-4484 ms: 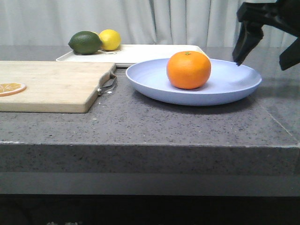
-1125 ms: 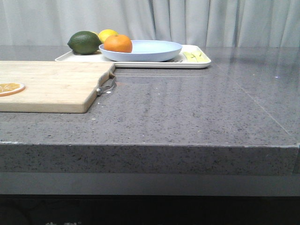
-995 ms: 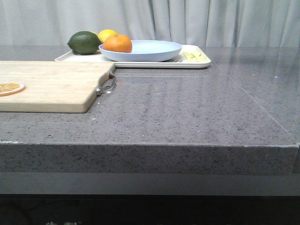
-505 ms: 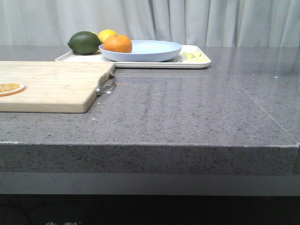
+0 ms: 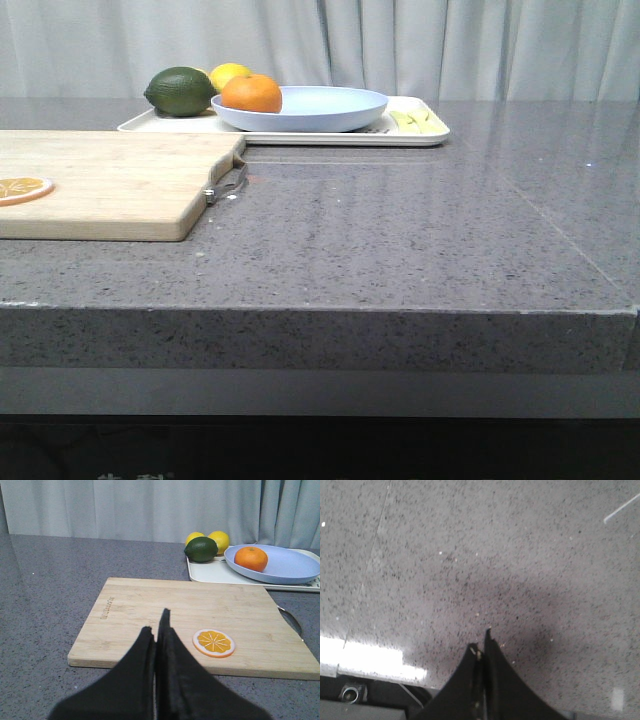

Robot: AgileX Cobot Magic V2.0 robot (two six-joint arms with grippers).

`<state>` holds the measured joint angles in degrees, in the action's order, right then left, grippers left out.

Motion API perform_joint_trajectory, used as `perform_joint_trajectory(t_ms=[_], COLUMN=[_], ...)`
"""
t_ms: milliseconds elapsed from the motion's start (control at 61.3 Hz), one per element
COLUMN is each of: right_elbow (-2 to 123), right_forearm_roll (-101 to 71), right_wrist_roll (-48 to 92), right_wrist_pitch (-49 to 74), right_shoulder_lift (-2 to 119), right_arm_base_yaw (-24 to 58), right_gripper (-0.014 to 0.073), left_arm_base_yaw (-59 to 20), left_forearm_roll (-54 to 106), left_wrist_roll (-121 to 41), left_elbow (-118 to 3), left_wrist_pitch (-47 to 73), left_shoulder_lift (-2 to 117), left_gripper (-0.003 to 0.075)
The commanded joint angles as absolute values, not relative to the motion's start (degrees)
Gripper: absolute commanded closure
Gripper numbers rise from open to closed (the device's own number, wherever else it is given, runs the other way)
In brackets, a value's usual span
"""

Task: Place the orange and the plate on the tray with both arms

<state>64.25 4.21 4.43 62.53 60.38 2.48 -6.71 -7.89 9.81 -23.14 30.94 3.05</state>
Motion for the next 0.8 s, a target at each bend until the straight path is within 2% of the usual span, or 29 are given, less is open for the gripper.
perform_joint_trajectory(t_ms=[0,130,391,587,783], right_elbow=[57.8,44.9,28.0,23.6,23.5], right_forearm_roll=[4.4,3.9,1.4,1.4,1.4], right_wrist_roll=[5.2,3.8,3.0,3.0,3.0], right_wrist_pitch=[52.4,42.5,30.7,23.9,23.0], right_shoulder_lift=[53.0,41.8,21.3,10.5,8.3], right_arm_base_yaw=[2.5,2.5,2.5,2.5,2.5], right_gripper=[0.0655,0.0655,0.0655,0.0655,0.0655], left_arm_base_yaw=[-6.6,-6.6,-6.6,-6.6,-6.6], left_forearm_roll=[-8.0,-8.0,-8.0,-8.0,-7.7], left_wrist_roll=[10.2,10.2,10.2,10.2,10.2], left_elbow=[-24.5,-24.5,-24.5,-24.5,-24.5], left_wrist_pitch=[26.1,26.1,26.1,26.1,26.1], left_shoulder_lift=[3.8,3.8,3.8,3.8,3.8], left_gripper=[0.0738,0.0738,0.0738,0.0738,0.0738])
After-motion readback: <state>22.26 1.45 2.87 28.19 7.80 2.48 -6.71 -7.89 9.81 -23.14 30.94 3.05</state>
